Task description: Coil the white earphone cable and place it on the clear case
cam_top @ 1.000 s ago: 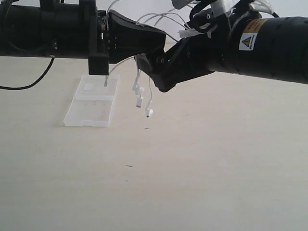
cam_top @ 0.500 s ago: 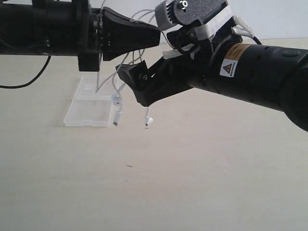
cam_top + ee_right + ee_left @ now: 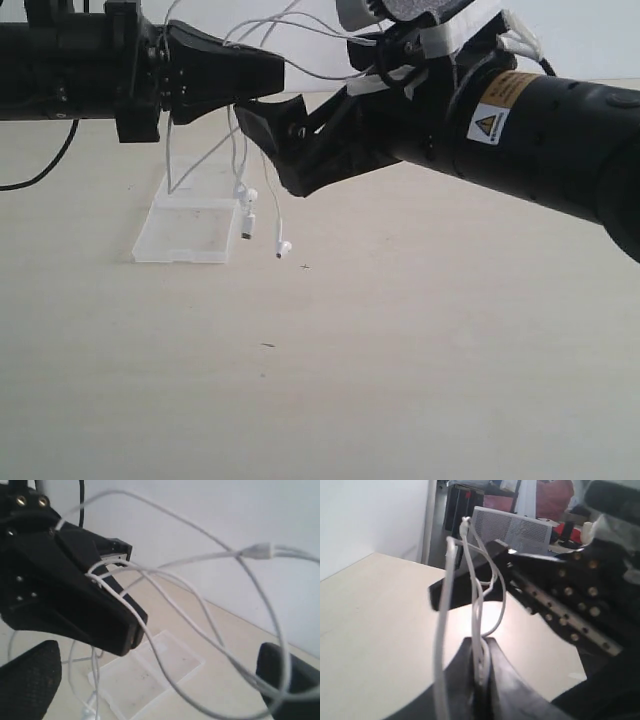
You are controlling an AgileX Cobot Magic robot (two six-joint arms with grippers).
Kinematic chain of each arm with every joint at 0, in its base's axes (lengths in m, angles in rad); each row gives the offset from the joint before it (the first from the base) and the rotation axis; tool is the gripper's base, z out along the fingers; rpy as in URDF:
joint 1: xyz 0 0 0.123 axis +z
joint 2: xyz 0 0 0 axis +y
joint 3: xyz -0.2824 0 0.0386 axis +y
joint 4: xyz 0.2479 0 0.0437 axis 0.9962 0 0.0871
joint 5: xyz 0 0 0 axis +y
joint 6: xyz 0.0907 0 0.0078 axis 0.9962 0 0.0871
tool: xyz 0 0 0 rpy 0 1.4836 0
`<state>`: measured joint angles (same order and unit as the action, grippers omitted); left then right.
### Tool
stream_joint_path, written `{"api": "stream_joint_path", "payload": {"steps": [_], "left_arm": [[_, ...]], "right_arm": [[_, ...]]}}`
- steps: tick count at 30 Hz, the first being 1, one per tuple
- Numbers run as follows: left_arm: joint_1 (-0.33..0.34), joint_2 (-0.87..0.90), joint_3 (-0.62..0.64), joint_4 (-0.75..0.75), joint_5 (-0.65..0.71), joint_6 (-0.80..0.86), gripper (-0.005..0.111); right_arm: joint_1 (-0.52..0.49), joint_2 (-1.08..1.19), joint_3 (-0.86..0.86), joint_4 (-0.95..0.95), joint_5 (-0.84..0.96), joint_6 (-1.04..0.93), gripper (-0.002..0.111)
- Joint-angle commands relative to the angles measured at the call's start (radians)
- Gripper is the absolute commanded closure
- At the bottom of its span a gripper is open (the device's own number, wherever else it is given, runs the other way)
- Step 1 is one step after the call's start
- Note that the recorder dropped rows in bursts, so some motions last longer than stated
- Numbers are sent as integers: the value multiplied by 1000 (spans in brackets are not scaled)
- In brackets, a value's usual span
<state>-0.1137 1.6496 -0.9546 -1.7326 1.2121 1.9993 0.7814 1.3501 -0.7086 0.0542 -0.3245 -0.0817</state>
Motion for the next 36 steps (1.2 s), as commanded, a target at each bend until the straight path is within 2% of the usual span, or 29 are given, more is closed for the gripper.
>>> {"api": "stream_joint_path", "payload": {"steps": [1, 6, 13, 19, 30, 36], "left_arm": [[75, 33, 1, -12, 9, 7, 107], [163, 123, 1, -12, 9, 30, 107], [203, 194, -26, -12, 9, 60, 107], [210, 194, -84, -12, 9, 13, 107], [214, 194, -86, -12, 9, 18, 107], [236, 198, -72, -12, 9, 28, 107]], "right_arm": [[3, -48, 3, 1, 25, 6, 3], [3, -62, 3, -11, 106, -23, 3], [3, -131, 3, -9, 210, -28, 3], [1, -207, 3, -9, 379, -77, 3], [1, -255, 8, -9, 465, -77, 3], [1, -257, 103, -9, 358, -71, 3]]}}
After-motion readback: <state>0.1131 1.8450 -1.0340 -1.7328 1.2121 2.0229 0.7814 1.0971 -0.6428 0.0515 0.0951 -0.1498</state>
